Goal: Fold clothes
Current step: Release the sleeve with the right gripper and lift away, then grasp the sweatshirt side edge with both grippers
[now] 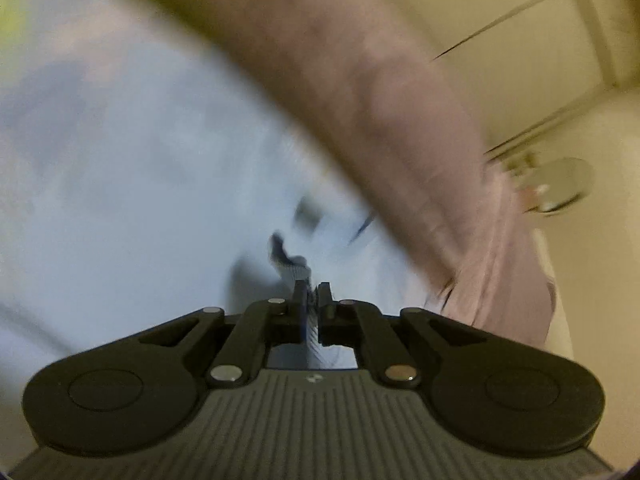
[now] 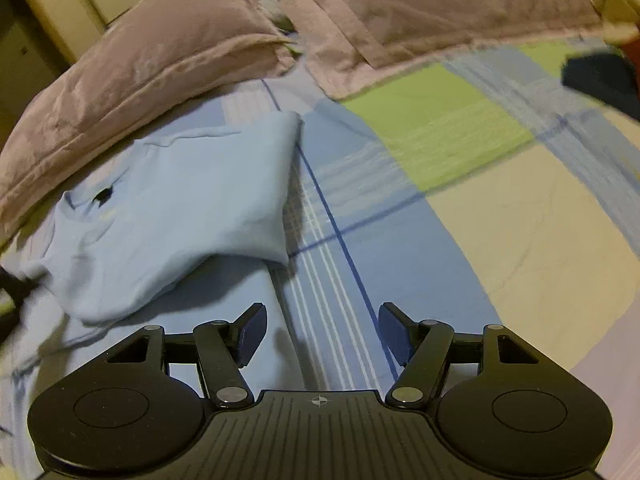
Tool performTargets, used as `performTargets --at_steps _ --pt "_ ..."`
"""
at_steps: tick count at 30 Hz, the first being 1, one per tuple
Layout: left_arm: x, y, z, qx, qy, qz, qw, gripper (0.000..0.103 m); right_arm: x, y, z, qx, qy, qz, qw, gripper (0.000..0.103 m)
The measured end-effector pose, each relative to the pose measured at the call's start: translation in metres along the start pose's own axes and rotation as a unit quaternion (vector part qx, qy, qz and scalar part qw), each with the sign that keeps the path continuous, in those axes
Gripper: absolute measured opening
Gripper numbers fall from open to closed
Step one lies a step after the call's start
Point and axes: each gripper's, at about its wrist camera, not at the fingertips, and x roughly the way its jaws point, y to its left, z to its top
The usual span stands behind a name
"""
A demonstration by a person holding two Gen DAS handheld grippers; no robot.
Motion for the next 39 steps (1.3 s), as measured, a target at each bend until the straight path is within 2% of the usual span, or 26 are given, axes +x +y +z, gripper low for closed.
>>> performTargets --at_steps 1,3,5,7,9,10,12,14,15,17,19,21,22,25,28,31,32,35,38,39 --pt "-0.014 -0.004 0.007 0.034 -0.028 0.002 0.999 0.002 -0.001 0.007 0.0 -0.029 -0.008 0.001 1.0 0.066" --pt "-0.035 -0.003 0.018 0.092 -0.058 0.027 0.9937 0.002 -0.001 0.024 0.0 -0.102 -0.023 0.003 0.995 0.066" --pt "-0.034 0.015 0.024 0.105 -0.044 0.058 0.9918 0.002 0.004 0.042 0.0 -0.166 -0.036 0.009 0.985 0.066" --pt "-0.023 0.035 0.02 0.097 -0.017 0.079 0.992 0.002 0.017 0.06 -0.002 -0.212 -0.043 0.019 0.976 0.066" --pt "-0.011 0.055 0.016 0.089 0.01 0.1 0.991 0.002 0.035 0.075 -0.001 -0.246 -0.045 0.016 0.968 0.066" --pt "-0.009 0.056 0.013 0.094 0.012 0.101 0.9904 0.002 0.044 0.078 0.001 -0.252 -0.042 0.006 0.967 0.066" --pt "-0.007 0.059 0.01 0.102 0.013 0.105 0.9892 0.002 0.057 0.08 0.006 -0.256 -0.035 -0.02 0.966 0.066" --pt "-0.01 0.064 0.007 0.107 0.011 0.111 0.988 0.002 0.065 0.075 0.011 -0.254 -0.017 -0.064 0.965 0.066" --pt "-0.012 0.066 0.005 0.109 0.01 0.114 0.9874 0.002 0.066 0.065 0.012 -0.24 -0.006 -0.078 0.968 0.066" --pt "-0.017 0.07 0.007 0.1 0.006 0.105 0.9894 0.002 0.062 0.047 0.016 -0.192 0.008 -0.059 0.98 0.066" --pt "-0.022 0.074 0.009 0.09 0.003 0.096 0.9912 0.002 0.054 0.04 0.019 -0.166 0.008 -0.044 0.985 0.066" --pt "-0.021 0.068 0.009 0.111 0.004 0.093 0.9895 0.002 0.045 0.042 0.019 -0.17 -0.009 -0.018 0.985 0.066" --pt "-0.018 0.068 0.007 0.122 0.008 0.102 0.9873 0.002 0.043 0.046 0.018 -0.18 -0.016 -0.011 0.983 0.066" --pt "-0.005 0.082 0.002 0.133 0.042 0.145 0.9795 0.003 0.062 0.05 0.013 -0.204 0.006 -0.047 0.978 0.066" --pt "-0.001 0.09 0.001 0.148 0.073 0.19 0.9678 0.01 0.065 0.036 0.022 -0.145 0.031 -0.037 0.988 0.066" --pt "-0.017 0.081 0.012 0.138 0.038 0.211 0.9669 0.01 0.045 0.037 0.029 -0.147 0.038 -0.013 0.988 0.066" --pt "-0.022 0.078 0.017 0.131 0.016 0.204 0.9701 0.01 0.036 0.038 0.032 -0.157 0.027 -0.005 0.987 0.066" --pt "0.004 0.065 0.016 0.167 0.036 0.173 0.9699 0.01 0.02 0.047 0.042 -0.165 -0.017 0.023 0.986 0.066" --pt "0.03 0.052 0.016 0.203 0.056 0.143 0.9671 0.013 0.041 0.06 0.055 -0.169 -0.047 0.061 0.983 0.066" --pt "0.038 0.057 0.014 0.197 0.062 0.15 0.9669 0.016 0.054 0.065 0.057 -0.169 -0.045 0.065 0.982 0.066"
